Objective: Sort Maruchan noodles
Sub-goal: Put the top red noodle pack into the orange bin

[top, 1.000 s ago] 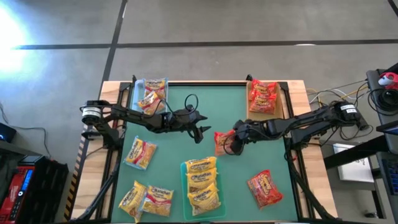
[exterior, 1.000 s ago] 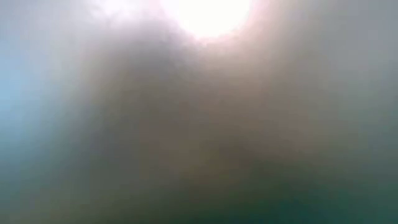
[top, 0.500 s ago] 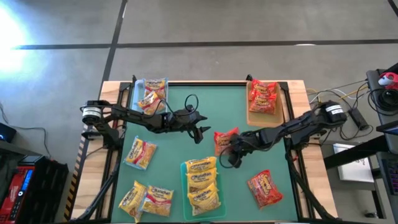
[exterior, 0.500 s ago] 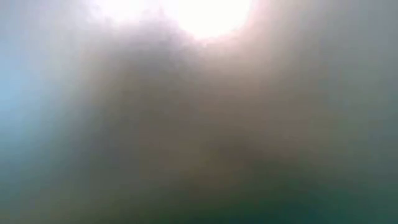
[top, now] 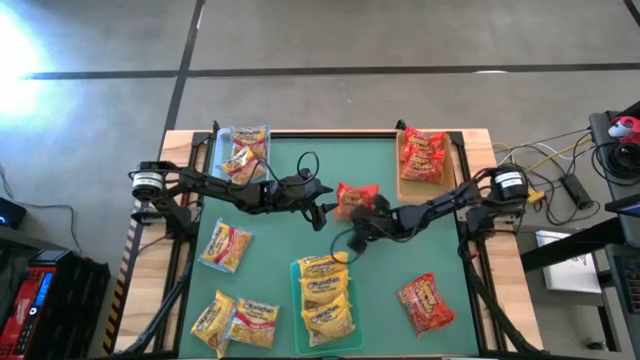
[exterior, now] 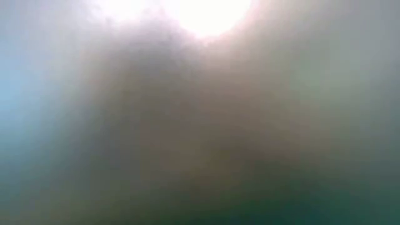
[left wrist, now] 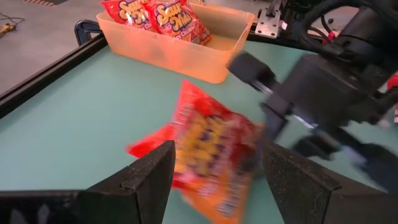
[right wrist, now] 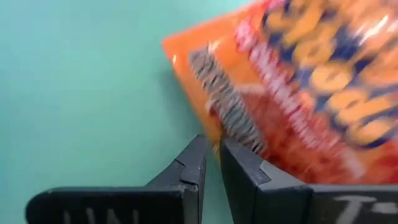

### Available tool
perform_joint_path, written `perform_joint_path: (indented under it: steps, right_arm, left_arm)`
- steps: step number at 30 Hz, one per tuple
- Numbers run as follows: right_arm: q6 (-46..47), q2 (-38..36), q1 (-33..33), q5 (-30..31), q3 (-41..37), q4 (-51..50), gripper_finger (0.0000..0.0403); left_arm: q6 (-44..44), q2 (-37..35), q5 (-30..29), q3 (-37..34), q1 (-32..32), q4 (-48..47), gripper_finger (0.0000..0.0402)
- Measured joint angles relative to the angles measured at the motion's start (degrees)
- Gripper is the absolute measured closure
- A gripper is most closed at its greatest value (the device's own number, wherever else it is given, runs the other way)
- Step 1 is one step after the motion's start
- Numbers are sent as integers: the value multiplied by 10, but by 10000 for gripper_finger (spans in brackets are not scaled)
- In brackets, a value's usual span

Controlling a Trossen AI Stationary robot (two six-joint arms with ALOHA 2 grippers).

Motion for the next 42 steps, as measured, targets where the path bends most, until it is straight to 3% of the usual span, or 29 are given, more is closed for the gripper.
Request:
perform_joint_path:
  steps: [4,10,17,22,25,29,42]
  right_arm:
    - [-54,16,-22,47,24,-1,364]
    - [-85,-6,-33,-46,63,-71,364]
    - [-117,-60,-33,-40,95,-227,364]
    - [-180,-91,-32,-41,84,-271,364]
    - [-180,-99,-34,-28,76,-281,364]
    - [-158,-104,-36,37,63,-282,364]
    - [-114,-105,-70,29,48,-285,364]
  left_arm:
    - [0,0,0,0,0,0,178]
    - [0,4,-1,-3,0,0,178]
    - [0,78,-1,13,3,82,178]
    - [0,122,-19,59,8,73,178]
    - [-2,153,-25,82,11,59,178]
    - [-8,181,-30,103,16,59,178]
    - [-20,205,-30,118,38,53,178]
